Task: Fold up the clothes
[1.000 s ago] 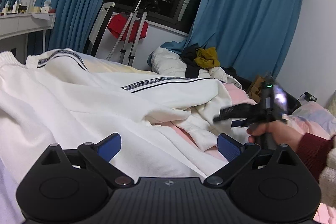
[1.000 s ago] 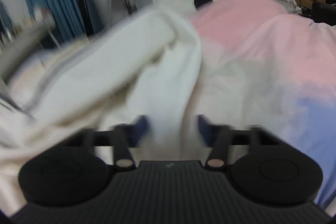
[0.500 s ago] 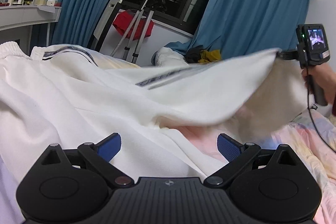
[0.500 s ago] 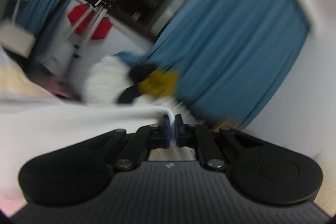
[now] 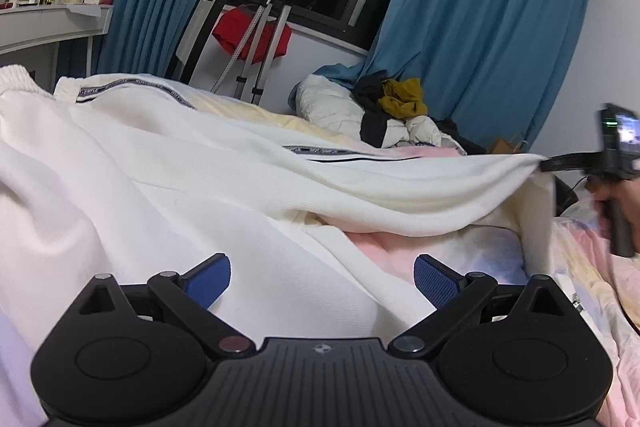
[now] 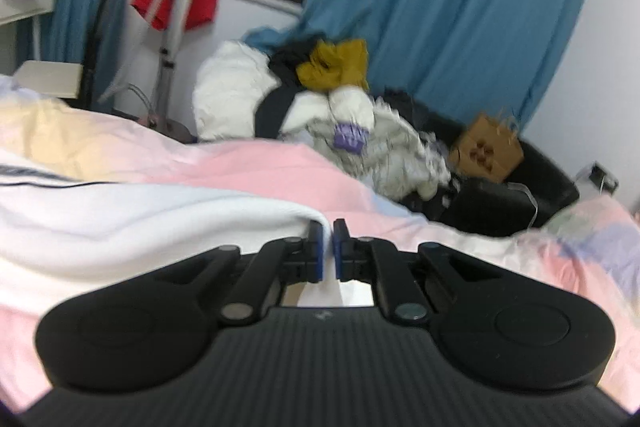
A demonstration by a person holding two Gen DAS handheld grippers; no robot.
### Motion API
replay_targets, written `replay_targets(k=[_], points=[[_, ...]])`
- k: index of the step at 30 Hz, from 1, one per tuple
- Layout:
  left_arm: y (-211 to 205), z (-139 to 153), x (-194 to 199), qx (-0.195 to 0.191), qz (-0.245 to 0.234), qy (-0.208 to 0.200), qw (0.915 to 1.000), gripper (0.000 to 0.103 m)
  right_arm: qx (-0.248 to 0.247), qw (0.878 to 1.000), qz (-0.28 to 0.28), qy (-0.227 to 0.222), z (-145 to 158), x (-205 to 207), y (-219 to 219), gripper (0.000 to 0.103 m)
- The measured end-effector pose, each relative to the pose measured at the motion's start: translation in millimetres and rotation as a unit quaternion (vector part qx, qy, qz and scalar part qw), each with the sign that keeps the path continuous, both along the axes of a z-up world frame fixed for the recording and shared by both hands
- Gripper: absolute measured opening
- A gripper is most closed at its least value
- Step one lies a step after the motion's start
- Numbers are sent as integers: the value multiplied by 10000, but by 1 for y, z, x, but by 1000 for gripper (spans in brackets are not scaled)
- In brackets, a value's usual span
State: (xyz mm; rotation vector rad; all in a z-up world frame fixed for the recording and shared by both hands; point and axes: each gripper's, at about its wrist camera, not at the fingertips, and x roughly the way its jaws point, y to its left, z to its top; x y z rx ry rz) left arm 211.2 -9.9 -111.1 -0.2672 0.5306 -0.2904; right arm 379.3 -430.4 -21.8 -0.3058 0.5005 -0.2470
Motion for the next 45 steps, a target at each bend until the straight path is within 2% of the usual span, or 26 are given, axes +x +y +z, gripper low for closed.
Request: replay_targets(k=[3,7,11,13,15,17,19,21,24,25,29,33,35,39,45], points=[[2,-2,2,0,82,43,10000,99,66,9995,316,-54,30,-38,10,8],[8,1,1,-48,212,5,9998,99,265,9961,845,-16,86,-76,14,6],[12,5,6,-85,316,-23,9995,100,-101,9966,694,-437,130,-66,-6,6],[13,3,8,-106,329,32,9994,100,-270,9984,398,-307,123,-38,-22,6],[12,-1,10,-98,322,101,9994,100,78,9999,110,-36,102,-15,-43,6],[9,-4,11,-27,282,96,9996,100,685,9975,-184,63,77,-8,-61,6],[4,-8,13,89,201,103,9997,100,1531,9865,-576,-93,48,-23,-76,6],[0,-13,12,195,95,113,9997,100,2433,9644,-998,-291,20,-45,-87,7],[-7,-16,9,280,-118,102,9995,100,3807,9085,-1626,-579,-27,-96,-87,7],[-10,-16,7,301,-198,93,9993,100,4033,8958,-1770,-601,-39,-111,-82,7],[-16,-18,-1,244,-510,96,9984,100,4576,8628,-2088,-506,-74,-159,-59,7],[-24,-18,-13,134,-695,106,9974,100,4764,8536,-2062,-434,-81,-186,-49,8],[-28,-19,-17,21,-788,179,9967,100,4780,8568,-1890,-415,-78,-190,-45,8],[-37,-16,-25,263,-788,148,9964,100,4721,8663,-1581,-403,-74,-194,-33,8],[-68,8,-16,605,-931,43,9938,99,4802,8614,-1641,-206,-93,-186,-39,8]])
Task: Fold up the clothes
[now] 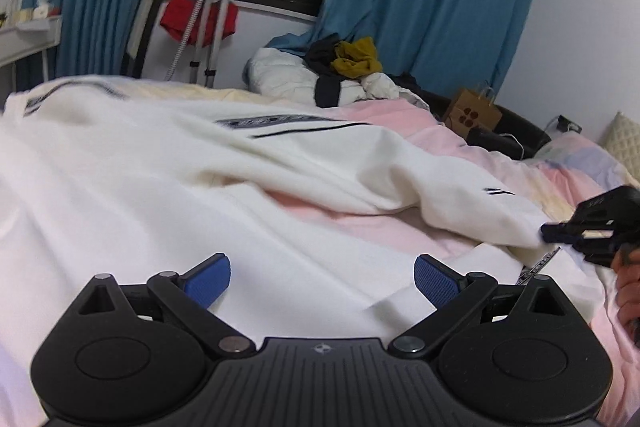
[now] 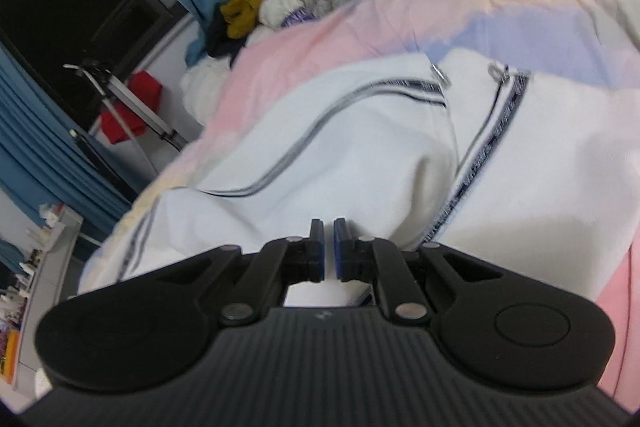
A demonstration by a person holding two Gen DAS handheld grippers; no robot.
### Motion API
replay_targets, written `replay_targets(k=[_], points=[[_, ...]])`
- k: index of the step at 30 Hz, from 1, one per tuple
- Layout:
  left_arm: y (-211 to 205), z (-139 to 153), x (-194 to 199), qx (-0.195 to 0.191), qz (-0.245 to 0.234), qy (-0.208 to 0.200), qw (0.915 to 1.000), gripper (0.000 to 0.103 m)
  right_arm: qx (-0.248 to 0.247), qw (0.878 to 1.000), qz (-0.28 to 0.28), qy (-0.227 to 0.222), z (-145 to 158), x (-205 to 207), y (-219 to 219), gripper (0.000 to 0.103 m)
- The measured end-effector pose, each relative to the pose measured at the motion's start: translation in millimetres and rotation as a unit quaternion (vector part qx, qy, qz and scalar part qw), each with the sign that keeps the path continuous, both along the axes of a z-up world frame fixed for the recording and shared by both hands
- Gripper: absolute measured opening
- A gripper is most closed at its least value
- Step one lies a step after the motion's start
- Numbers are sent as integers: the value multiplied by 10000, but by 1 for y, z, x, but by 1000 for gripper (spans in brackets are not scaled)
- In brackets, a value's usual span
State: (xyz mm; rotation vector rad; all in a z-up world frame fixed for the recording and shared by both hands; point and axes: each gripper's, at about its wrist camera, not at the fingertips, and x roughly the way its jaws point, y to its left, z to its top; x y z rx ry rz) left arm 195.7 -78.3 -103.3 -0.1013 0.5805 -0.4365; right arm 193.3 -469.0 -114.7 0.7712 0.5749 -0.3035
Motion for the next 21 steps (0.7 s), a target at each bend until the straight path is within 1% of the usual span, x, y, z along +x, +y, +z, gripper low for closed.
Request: replay_targets(k=[2,5,7,10,12,15,18,20,21], points=[[-17,15,8,100,-163,-104,9998,99,54,10000,-30,53,-6,2,-2,8],[-56,43,29,278,-581,-418,9971,99,127,9999,-91,33,-8,3,-6,8],[-86,61,45,387,-872,-576,9938,99,159,9997,-167,-1,-6,2,-8,8],[-136,82,73,535,-1357,-681,9870,99,112,9994,-318,-2,-5,-1,-12,8],[-175,92,90,745,-1713,-722,9798,99,61,9991,-429,26,-7,-3,-14,8],[-232,98,112,1063,-2238,-647,9667,97,98,9975,-702,69,-11,-6,-23,8],[-285,90,127,1394,-2693,-537,9514,97,26,9943,-1067,25,-12,-16,-33,8],[-316,78,137,1617,-2985,-402,9398,96,37,9914,-1307,-17,-14,-22,-41,9],[-331,70,141,1760,-3072,-331,9347,95,15,9894,-1452,45,-18,-26,-45,9]])
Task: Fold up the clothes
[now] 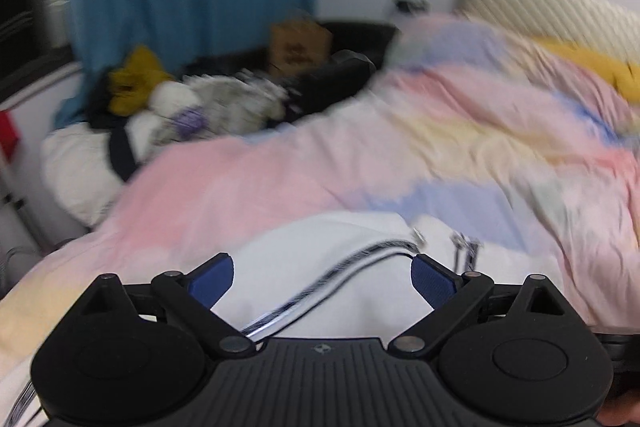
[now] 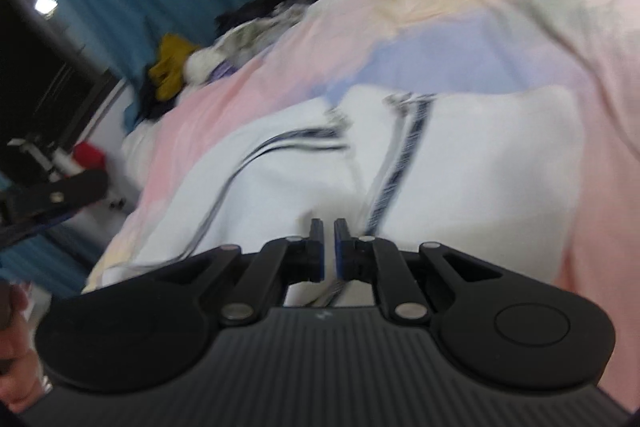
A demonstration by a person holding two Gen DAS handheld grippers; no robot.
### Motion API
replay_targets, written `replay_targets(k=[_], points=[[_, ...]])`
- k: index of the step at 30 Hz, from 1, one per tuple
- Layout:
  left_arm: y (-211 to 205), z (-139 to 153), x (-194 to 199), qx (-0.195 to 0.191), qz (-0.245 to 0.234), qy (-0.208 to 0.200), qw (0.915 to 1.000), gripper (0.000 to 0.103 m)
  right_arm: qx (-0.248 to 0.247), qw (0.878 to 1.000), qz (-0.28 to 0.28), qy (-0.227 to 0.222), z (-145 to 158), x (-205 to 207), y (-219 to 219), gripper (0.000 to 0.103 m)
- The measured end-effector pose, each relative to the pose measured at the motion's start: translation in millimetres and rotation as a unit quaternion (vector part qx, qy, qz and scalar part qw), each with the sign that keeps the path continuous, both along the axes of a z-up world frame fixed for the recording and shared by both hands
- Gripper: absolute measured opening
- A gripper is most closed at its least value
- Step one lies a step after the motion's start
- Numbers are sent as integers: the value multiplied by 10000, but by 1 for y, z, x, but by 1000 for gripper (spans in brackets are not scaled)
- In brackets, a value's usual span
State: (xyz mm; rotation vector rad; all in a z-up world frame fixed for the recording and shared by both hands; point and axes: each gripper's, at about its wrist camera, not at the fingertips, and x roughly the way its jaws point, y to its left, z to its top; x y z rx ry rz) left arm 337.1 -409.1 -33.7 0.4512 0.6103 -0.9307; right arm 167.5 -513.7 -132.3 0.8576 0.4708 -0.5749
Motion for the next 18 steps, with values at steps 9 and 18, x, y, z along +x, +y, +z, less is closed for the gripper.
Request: replay_targets(k=[9,18], points=[[-114,-69,50,702,92,118,9974,88,345,9982,-161,458,-32,1,-10,9],[-202,-141,74,1770,214,255,9836,48,728,9957,-511,238,-41,-1,-27,10]])
